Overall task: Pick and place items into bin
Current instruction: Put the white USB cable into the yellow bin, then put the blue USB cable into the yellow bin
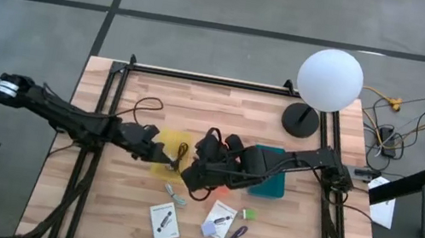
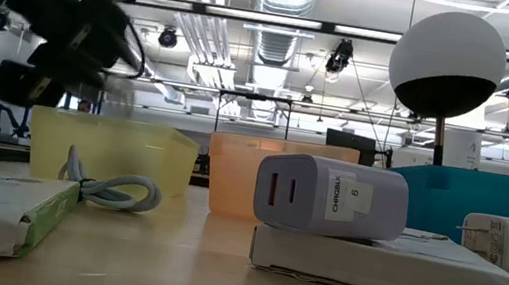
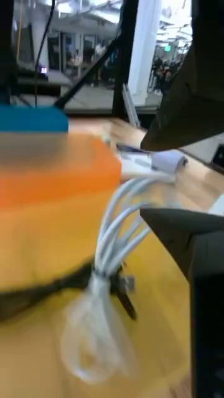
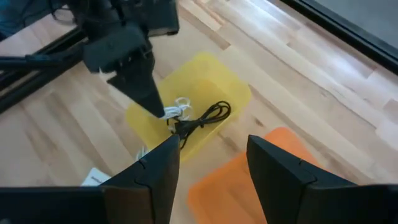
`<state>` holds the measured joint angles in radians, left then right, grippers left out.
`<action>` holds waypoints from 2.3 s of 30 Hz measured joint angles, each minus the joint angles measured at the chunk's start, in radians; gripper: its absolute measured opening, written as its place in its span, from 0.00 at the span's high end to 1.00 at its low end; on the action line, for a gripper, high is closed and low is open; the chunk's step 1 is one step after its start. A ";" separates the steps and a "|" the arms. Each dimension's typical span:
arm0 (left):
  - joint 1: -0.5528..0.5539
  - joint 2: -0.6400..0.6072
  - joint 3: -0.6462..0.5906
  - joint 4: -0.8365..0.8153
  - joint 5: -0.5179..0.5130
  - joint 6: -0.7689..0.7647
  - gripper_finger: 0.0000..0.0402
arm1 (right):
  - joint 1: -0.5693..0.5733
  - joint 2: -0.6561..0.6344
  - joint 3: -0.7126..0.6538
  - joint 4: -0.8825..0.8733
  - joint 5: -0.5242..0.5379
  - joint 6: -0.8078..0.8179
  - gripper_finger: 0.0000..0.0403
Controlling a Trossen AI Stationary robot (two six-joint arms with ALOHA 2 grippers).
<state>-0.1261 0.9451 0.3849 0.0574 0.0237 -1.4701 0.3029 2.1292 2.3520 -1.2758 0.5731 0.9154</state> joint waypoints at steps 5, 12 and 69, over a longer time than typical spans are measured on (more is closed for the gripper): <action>-0.007 -0.026 0.041 -0.008 0.068 0.117 0.54 | -0.008 0.000 -0.002 -0.001 -0.076 -0.069 0.57; -0.018 -0.091 0.068 -0.197 0.063 0.240 0.53 | -0.031 0.000 -0.020 0.001 -0.196 -0.122 0.57; -0.405 0.002 0.164 -0.223 -0.052 1.058 0.80 | 0.070 0.183 -0.603 0.863 -0.308 -0.467 0.64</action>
<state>-0.5308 0.9466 0.5488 -0.1659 -0.0286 -0.4122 0.3729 2.3123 1.7489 -0.4133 0.2655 0.4484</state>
